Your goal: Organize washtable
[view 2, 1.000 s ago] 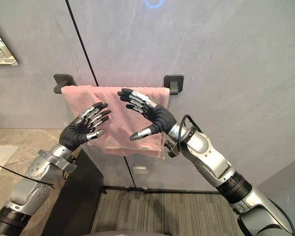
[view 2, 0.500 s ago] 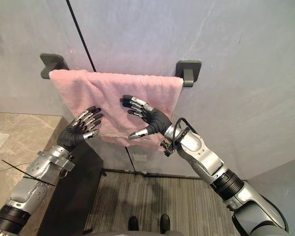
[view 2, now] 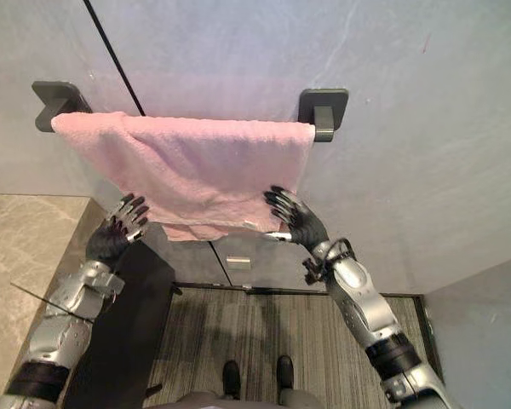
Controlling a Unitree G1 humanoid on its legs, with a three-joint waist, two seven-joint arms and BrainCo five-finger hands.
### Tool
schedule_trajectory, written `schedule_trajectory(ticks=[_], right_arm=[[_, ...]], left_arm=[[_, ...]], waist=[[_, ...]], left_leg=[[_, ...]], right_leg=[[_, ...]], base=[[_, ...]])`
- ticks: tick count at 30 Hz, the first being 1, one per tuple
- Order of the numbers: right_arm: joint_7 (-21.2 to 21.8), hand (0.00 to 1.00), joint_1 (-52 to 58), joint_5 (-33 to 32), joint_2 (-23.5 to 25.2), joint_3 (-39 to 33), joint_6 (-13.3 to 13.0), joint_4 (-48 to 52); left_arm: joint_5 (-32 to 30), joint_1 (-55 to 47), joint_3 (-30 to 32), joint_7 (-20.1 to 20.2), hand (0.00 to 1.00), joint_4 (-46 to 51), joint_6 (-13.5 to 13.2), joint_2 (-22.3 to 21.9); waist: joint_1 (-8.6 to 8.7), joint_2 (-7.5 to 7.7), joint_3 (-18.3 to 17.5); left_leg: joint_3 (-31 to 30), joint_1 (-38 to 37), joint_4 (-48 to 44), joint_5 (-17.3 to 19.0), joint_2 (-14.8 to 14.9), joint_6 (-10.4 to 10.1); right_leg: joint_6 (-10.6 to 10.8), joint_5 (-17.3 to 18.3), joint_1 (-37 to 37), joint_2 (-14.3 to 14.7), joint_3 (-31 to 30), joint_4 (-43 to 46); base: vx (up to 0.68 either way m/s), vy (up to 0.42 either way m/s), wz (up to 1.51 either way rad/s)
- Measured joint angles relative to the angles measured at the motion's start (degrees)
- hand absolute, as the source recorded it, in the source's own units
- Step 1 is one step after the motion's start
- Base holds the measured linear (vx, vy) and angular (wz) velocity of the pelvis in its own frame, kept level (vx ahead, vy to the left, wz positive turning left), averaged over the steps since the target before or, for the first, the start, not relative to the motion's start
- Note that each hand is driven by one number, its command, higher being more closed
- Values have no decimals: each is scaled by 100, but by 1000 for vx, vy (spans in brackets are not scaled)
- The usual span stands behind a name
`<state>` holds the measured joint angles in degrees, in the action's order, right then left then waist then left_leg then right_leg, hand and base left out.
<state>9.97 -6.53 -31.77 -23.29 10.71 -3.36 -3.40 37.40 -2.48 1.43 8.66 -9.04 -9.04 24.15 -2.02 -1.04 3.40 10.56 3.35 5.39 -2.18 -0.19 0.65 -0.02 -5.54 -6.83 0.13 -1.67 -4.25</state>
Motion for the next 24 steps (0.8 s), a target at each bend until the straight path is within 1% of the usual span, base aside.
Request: schedule_trajectory(ticks=[2, 3, 4, 5, 7, 9, 11, 13, 16, 18, 20, 21, 24], right_arm=[[-86, 0, 452, 86, 253, -640, 45, -88], [-170, 0, 642, 93, 389, -947, 65, -96], [-233, 0, 851, 96, 572, -1309, 66, -141], [-247, 0, 931, 97, 654, -1443, 66, -179], [-364, 0, 1359, 92, 1031, -1986, 106, -240], [-408, 0, 1533, 92, 1225, -2194, 140, -247], [-531, 0, 1625, 90, 1562, -2452, 144, -252], [-640, 0, 1646, 87, 1776, -2577, 136, -251], [-748, 0, 1771, 84, 2012, -2605, 128, -243], [-801, 0, 1838, 93, 2223, -2499, 91, -200], [-858, 0, 1942, 93, 2308, -2189, -21, -186], [-855, 0, 1968, 93, 2308, -2091, -39, -185], [-835, 0, 2120, 93, 2320, -1462, -49, -191]], left_arm=[[-136, -353, 220, -4, 0, -37, 49, -396], [-220, -568, 374, -5, 0, -75, 99, -569], [-236, -733, 499, -6, 0, -214, 138, -703], [-268, -787, 571, -7, 0, -266, 147, -774], [-460, -985, 894, -26, 0, -394, 184, -1141], [-560, -1130, 1039, -36, 0, -408, 221, -1306], [-662, -1355, 1173, -112, 0, -408, 245, -1555], [-663, -1458, 1239, -156, 0, -410, 255, -1759], [-662, -1538, 1250, -184, 0, -408, 258, -2045], [-661, -1563, 1224, -283, 0, -403, 257, -2254], [-661, -1609, 1062, -302, 0, -348, 249, -2362], [-660, -1626, 994, -307, 0, -313, 247, -2377], [-660, -1635, 573, -354, 0, -211, 220, -2449]], waist=[[42, -5, 6], [116, -6, 7], [148, -5, 7], [156, -2, 8], [159, -1, 9], [181, -1, 9], [240, -1, 9], [269, 0, 9], [258, 2, 8], [255, 1, 8], [251, 3, 1], [252, 1, 0], [249, -6, -3]], left_leg=[[8, -72, 1, 23, 3, 5], [9, -95, 1, 27, 2, 5], [5, -127, 1, 33, 4, -4], [9, -143, 1, 42, 6, -16], [-2, -172, 2, 55, 9, -35], [-12, -173, 2, 55, 9, -35], [-46, -204, 2, 54, 6, -37], [-81, -268, 4, 55, 1, -37], [-107, -340, 22, 55, -10, -37], [-107, -372, 37, 56, -10, -38], [-108, -432, 38, 59, -7, -33], [-107, -437, 38, 59, -6, -33], [-105, -441, 9, 59, -1, -34]], right_leg=[[2, 2, 70, 3, -10, -12], [4, 4, 90, 5, -10, -12], [8, 6, 114, 10, -14, -9], [12, 8, 126, 12, -18, -8], [43, 31, 155, 13, -12, -9], [60, 42, 158, 12, -2, -9], [63, 42, 202, 8, 23, -9], [67, 45, 280, -2, 55, -21], [86, 60, 387, -19, 102, -56], [87, 60, 442, -29, 138, -74], [96, 69, 510, -30, 150, -89], [98, 70, 515, -30, 150, -88], [100, 71, 519, -28, 147, -89]], base=[[-10, 12, -4], [-30, 14, -5], [-29, 11, -6], [-34, 9, -4], [-43, 8, -1], [-28, 6, 3], [-21, 12, 7], [-7, 22, 9], [-6, 22, 8], [-7, 25, 8], [1, 11, 3], [0, 0, 0], [0, 0, 0]])
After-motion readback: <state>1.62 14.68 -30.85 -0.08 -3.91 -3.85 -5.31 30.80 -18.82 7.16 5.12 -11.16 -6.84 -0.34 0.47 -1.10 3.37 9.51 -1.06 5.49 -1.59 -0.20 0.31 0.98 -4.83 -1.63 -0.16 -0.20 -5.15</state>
